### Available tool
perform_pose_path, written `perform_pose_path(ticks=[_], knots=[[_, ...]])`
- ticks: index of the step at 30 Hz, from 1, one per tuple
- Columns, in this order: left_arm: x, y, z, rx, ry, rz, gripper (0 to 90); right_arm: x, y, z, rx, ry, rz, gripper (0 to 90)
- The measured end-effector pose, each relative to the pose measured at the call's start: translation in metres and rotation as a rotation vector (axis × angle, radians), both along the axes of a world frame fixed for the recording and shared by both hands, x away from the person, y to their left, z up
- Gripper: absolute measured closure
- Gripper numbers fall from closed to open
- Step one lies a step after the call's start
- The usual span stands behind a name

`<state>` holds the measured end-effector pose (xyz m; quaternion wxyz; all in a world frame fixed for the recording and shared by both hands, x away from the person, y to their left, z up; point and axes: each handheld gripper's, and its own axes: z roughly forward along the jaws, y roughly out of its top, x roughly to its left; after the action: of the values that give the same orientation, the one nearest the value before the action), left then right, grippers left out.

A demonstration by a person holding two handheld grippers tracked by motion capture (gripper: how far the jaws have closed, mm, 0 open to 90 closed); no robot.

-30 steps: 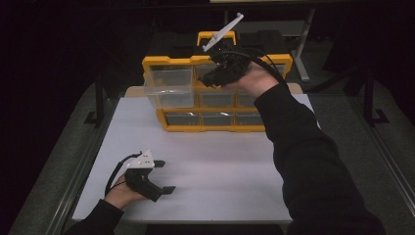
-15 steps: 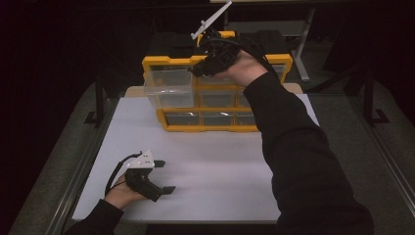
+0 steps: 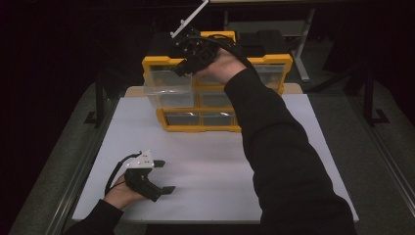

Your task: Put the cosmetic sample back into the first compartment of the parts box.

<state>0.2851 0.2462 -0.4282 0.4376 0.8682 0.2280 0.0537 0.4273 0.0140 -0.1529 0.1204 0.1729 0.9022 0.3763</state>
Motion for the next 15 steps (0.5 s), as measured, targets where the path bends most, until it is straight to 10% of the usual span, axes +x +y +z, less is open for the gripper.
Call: perform_pose_path(ticks=[15], knots=[[0.0,-0.001,0.0,0.001,-0.001,-0.004,0.0,0.006,0.017,-0.016,-0.043,0.034,0.016,70.0]])
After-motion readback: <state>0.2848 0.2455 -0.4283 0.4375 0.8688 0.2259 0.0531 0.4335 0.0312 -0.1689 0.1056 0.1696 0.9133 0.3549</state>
